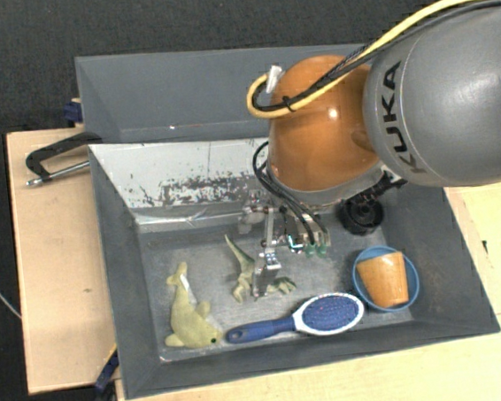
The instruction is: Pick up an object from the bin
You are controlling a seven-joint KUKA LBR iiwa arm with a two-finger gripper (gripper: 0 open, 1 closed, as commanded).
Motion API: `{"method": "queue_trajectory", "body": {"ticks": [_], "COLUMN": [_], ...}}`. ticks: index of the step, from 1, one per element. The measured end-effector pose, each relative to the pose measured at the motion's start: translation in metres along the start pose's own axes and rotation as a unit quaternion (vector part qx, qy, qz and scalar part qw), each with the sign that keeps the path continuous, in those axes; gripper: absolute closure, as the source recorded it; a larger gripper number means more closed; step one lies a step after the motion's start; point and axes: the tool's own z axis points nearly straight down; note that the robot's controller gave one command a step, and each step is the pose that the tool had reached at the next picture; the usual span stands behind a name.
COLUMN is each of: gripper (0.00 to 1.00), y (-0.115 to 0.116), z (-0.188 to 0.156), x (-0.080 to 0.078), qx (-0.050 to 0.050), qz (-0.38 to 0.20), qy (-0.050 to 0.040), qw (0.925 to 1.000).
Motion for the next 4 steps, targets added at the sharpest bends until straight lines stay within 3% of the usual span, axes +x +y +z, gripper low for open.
{"method": "queue_trajectory", "body": {"ticks": [1,4], "gripper": [0.00,0.00], "y": [-0.0380,-0.0347], "z": [0.1344,0.1295], "x": [-0.0262,-0.0299], "qx": [-0.002,-0.001], "qz": [0.044,0.044], "qy": [-0.0058,-0.0052], "qw": [0.9990,0.9990]}}
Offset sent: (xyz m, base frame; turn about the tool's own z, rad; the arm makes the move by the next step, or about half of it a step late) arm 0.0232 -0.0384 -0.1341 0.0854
